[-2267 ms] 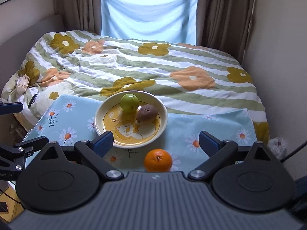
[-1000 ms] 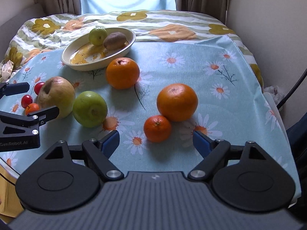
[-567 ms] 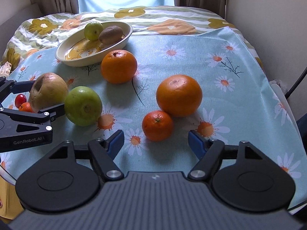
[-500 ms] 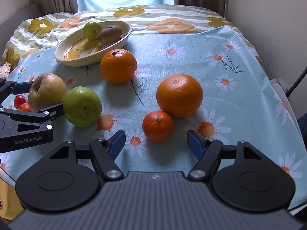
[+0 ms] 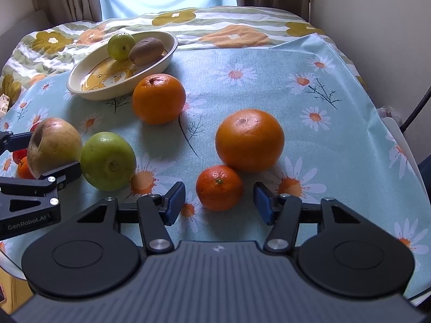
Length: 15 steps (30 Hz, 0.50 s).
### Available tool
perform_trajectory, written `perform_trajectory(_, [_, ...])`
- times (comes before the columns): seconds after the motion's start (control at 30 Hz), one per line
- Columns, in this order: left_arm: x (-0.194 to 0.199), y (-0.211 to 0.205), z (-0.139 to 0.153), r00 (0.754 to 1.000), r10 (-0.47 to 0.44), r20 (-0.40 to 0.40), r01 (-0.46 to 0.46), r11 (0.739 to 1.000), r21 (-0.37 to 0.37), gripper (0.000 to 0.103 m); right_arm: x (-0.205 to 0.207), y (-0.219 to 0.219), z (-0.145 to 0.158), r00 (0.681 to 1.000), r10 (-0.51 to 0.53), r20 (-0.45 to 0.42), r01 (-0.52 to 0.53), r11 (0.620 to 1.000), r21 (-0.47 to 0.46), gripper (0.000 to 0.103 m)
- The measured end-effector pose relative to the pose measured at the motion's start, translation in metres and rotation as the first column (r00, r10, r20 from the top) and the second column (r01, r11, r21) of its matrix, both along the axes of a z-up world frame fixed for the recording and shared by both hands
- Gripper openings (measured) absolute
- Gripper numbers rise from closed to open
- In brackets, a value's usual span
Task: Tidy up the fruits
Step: 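Grasp the wrinkled yellow apple with the left gripper while the right gripper grasps a small mandarin, then carry both fruits to the white bowl and open the left gripper, releasing the apple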
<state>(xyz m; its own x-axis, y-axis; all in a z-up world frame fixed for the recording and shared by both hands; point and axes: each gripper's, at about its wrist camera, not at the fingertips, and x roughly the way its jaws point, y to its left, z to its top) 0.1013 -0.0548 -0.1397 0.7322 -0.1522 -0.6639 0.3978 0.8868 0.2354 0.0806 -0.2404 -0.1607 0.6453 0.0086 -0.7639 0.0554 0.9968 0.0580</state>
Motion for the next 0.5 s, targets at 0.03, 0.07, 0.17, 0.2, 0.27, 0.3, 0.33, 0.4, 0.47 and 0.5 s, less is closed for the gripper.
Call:
perform_trajectory(0.03, [-0.001, 0.0, 0.0, 1.0, 0.001, -0.002, -0.001, 1.0, -0.001, 0.079, 0.0, 0.0, 0.0, 1.0, 0.0, 0.001, 0.0, 1.0, -0.001, 0.07])
perform_trajectory(0.07, [-0.002, 0.0, 0.0, 1.0, 0.003, -0.003, -0.003, 1.0, -0.002, 0.079, 0.0, 0.001, -0.001, 1.0, 0.002, 0.002, -0.002, 1.0, -0.004, 0.07])
perform_trajectory(0.17, [-0.004, 0.002, 0.001, 1.0, 0.006, -0.008, -0.006, 1.0, -0.006, 0.079, 0.0, 0.001, -0.001, 1.0, 0.004, 0.007, -0.003, 1.0, -0.015, 0.066])
perform_trajectory(0.2, [-0.004, 0.002, 0.001, 1.0, 0.008, -0.011, -0.008, 1.0, -0.008, 0.079, 0.0, 0.001, -0.001, 1.0, 0.002, 0.009, -0.002, 1.0, -0.015, 0.064])
perform_trajectory(0.27, [-0.005, 0.003, 0.002, 1.0, 0.015, -0.017, -0.015, 1.0, -0.013, 0.079, 0.001, 0.001, -0.001, 1.0, -0.003, 0.011, 0.003, 1.0, -0.017, 0.054])
perform_trajectory(0.3, [-0.006, 0.003, 0.002, 1.0, 0.019, -0.019, -0.02, 1.0, -0.016, 0.079, 0.001, 0.001, 0.0, 1.0, 0.003, 0.012, -0.003, 1.0, -0.01, 0.052])
perform_trajectory(0.33, [-0.007, 0.004, 0.002, 1.0, 0.023, -0.021, -0.023, 1.0, -0.019, 0.079, 0.001, 0.001, 0.0, 1.0, 0.001, 0.012, -0.001, 1.0, -0.011, 0.052])
perform_trajectory(0.4, [-0.01, 0.004, 0.003, 0.999, 0.034, -0.025, -0.034, 0.999, -0.022, 0.079, 0.0, 0.002, 0.001, 1.0, 0.002, 0.009, -0.002, 1.0, -0.011, 0.052])
perform_trajectory(0.47, [-0.013, 0.005, 0.005, 0.998, 0.052, -0.024, -0.052, 0.998, -0.019, 0.079, -0.002, 0.001, 0.002, 1.0, 0.005, 0.005, -0.005, 1.0, -0.004, 0.052])
perform_trajectory(0.5, [-0.016, 0.006, 0.007, 0.998, 0.063, -0.023, -0.064, 0.998, -0.024, 0.079, -0.003, 0.001, 0.003, 1.0, 0.007, 0.005, -0.007, 1.0, 0.0, 0.052])
